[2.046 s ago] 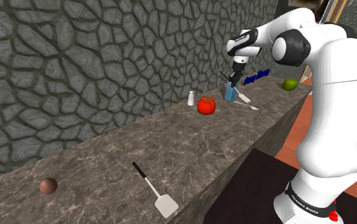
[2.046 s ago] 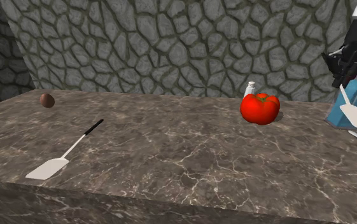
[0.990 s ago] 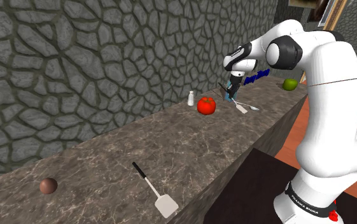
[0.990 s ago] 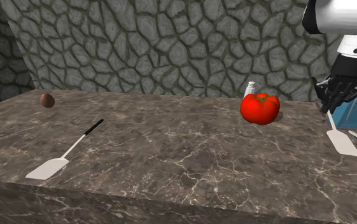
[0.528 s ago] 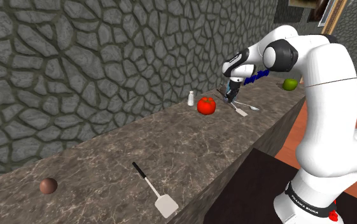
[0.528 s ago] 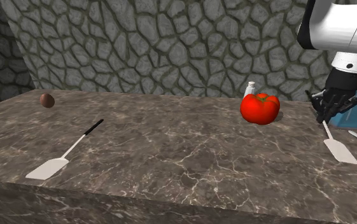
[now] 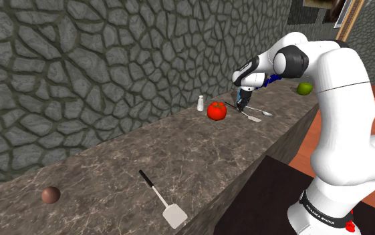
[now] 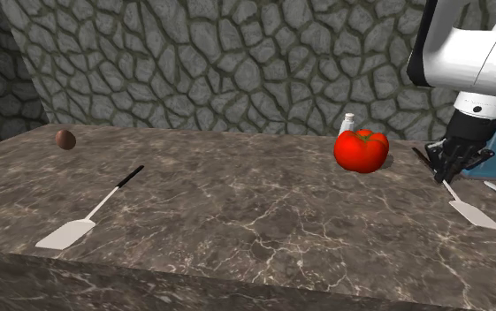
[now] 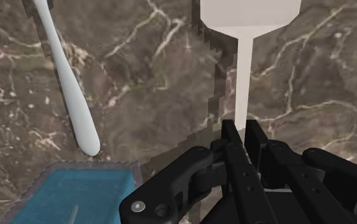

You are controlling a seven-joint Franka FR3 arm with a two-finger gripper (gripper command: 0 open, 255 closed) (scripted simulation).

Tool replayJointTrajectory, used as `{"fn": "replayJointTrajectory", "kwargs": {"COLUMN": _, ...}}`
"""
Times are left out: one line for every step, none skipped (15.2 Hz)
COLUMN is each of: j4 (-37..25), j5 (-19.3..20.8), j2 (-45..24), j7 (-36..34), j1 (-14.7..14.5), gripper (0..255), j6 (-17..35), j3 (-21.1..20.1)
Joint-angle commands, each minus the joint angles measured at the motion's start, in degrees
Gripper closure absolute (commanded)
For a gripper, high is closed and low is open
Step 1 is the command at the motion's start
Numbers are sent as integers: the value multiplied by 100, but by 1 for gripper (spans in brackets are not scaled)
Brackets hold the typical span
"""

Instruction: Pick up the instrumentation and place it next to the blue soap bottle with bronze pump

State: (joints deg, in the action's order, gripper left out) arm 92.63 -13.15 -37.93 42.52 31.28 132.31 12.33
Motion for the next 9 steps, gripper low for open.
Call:
{"fn": "replayJointTrajectory", "kwargs": {"j4": -6, "j5": -3, "j2": -13, "j7": -1, "j1": 0, "gripper": 255, "j6": 10, "j3": -3}}
{"fn": "replayJointTrajectory", "kwargs": {"j4": -6, "j5": -3, "j2": -13, "j7": -1, "j1": 0, "gripper": 255, "j6": 10, "j3": -3}}
{"fn": "replayJointTrajectory", "kwargs": {"j4": -6, "j5": -3, "j2": -13, "j7": -1, "j1": 0, "gripper": 255, "j6": 10, "j3": -3}}
{"fn": "replayJointTrajectory", "kwargs": {"j4": -6, "j5": -3, "j2": -13, "j7": -1, "j1": 0, "gripper": 255, "j6": 10, "j3": -3}}
{"fn": "replayJointTrajectory", "kwargs": {"j4": -6, "j5": -3, "j2": -13, "j7": -1, "j1": 0, "gripper": 255, "j6": 9, "j3": -3}}
{"fn": "replayJointTrajectory", "kwargs": {"j4": -6, "j5": -3, "j2": -13, "j7": -1, "j1": 0, "gripper": 0, "j6": 9, "j3": -3}}
{"fn": "replayJointTrajectory", "kwargs": {"j4": -6, "j5": -3, "j2": -13, "j7": -1, "j1": 0, "gripper": 0, "j6": 9, "j3": -3}}
{"fn": "replayJointTrajectory", "kwargs": {"j4": -6, "j5": -3, "j2": -13, "j7": -1, "j1": 0, "gripper": 0, "j6": 9, "j3": -3}}
{"fn": "replayJointTrajectory", "kwargs": {"j4": -6, "j5": -3, "j2": -13, "j7": -1, "j1": 0, "gripper": 0, "j6": 9, "j3": -3}}
